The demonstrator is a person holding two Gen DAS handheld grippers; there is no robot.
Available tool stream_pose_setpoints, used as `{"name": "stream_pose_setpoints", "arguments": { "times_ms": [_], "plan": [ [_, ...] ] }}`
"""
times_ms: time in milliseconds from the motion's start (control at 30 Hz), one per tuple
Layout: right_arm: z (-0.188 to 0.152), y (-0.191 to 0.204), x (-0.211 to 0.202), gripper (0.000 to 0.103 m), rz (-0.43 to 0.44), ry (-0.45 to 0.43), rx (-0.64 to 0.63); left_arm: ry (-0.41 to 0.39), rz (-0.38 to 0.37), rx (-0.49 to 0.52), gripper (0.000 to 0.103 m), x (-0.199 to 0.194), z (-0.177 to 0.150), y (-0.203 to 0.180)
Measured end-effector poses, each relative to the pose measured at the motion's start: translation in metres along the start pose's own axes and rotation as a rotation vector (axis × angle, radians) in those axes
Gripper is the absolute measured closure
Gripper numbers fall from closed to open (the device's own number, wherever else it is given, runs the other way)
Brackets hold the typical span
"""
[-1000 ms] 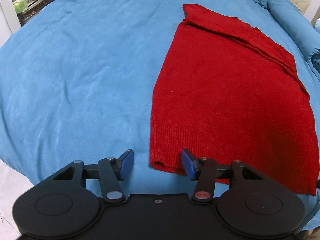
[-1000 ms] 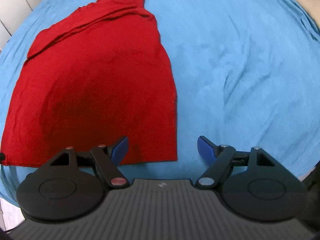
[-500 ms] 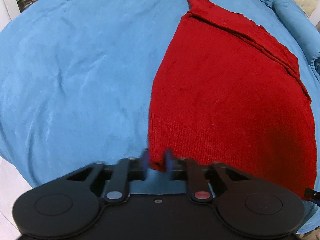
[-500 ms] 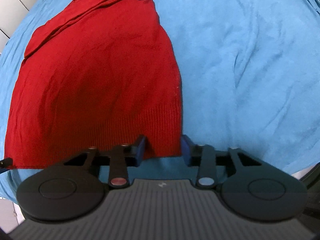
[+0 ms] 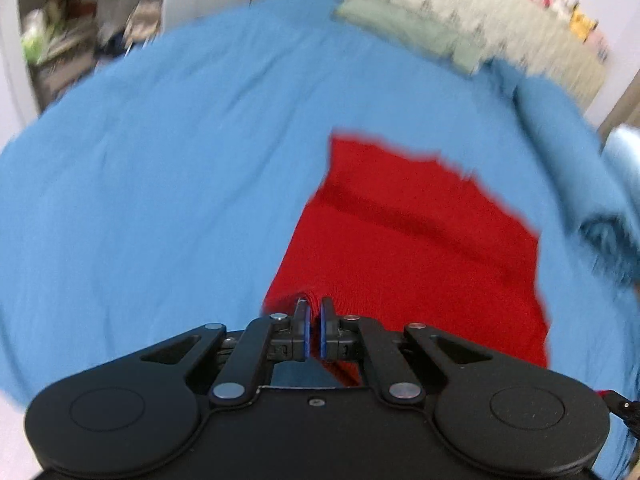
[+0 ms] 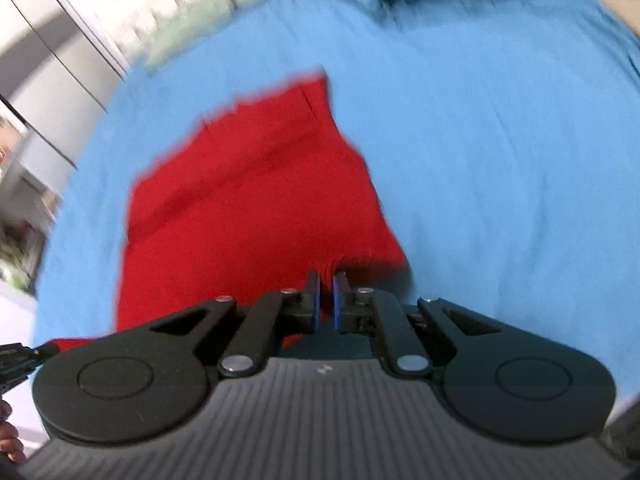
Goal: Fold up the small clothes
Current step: 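Grasp the hem with both grippers and lift it toward the collar, then lay the hem onto the collar and open both grippers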
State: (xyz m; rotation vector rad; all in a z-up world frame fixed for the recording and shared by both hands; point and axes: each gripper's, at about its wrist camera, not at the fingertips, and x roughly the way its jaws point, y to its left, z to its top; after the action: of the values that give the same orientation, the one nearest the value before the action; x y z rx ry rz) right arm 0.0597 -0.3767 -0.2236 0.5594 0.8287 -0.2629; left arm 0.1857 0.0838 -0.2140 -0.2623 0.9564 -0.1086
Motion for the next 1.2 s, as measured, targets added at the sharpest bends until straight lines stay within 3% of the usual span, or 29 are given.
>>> {"name": "stream_pose_setpoints", "arguments": {
  "times_ms": [200,367,567,700,733,767,800,833,867,900,933,1033,1133,1200],
  "plan": [
    [0.119,0.037,0.053,0.082,0.085,-0.124,0.012,-0.158,-0.066,0.021,0.099,0.054,0.106,-0.052],
    [0.193,0.057,0.15,0.082,0.042,-0.183,0.003,-0.237,-0.059,-0.028,0.099,0.146,0.171,-0.078],
    [0.211,0.047,0.289,0.083,-0.075,-0.15,-0.039,-0.192,0.047,-0.047,0.099,0.265,0.178,-0.084],
    [0.197,0.039,0.316,0.078,-0.109,-0.155,-0.069,-0.174,0.085,-0.004,0.099,0.293,0.17,-0.085],
    [0.196,0.038,0.319,0.075,-0.111,-0.159,-0.068,-0.174,0.086,0.003,0.099,0.295,0.17,-0.088],
    [0.195,0.037,0.319,0.056,-0.116,-0.161,-0.071,-0.175,0.087,0.013,0.097,0.296,0.172,-0.091],
    [0.195,0.036,0.317,0.032,-0.126,-0.172,-0.074,-0.176,0.087,0.019,0.093,0.295,0.173,-0.092],
    [0.193,0.037,0.313,0.022,-0.133,-0.191,-0.077,-0.184,0.085,0.02,0.087,0.293,0.175,-0.093],
    [0.193,0.038,0.307,0.009,-0.14,-0.212,-0.081,-0.195,0.09,0.018,0.062,0.289,0.177,-0.094],
    [0.193,0.039,0.301,0.008,-0.137,-0.231,-0.087,-0.212,0.098,0.021,0.034,0.282,0.178,-0.095],
    [0.194,0.04,0.295,0.008,-0.127,-0.235,-0.101,-0.233,0.11,0.029,0.027,0.275,0.176,-0.096],
    [0.186,0.046,0.268,0.008,-0.088,-0.26,-0.151,-0.278,0.099,0.067,0.025,0.247,0.166,-0.097],
    [0.162,0.049,0.238,0.008,-0.035,-0.27,-0.163,-0.233,0.061,0.104,0.014,0.223,0.13,-0.093],
    [0.136,0.05,0.221,0.007,-0.021,-0.251,-0.179,-0.186,0.047,0.128,0.013,0.216,0.102,-0.088]
  ]
}}
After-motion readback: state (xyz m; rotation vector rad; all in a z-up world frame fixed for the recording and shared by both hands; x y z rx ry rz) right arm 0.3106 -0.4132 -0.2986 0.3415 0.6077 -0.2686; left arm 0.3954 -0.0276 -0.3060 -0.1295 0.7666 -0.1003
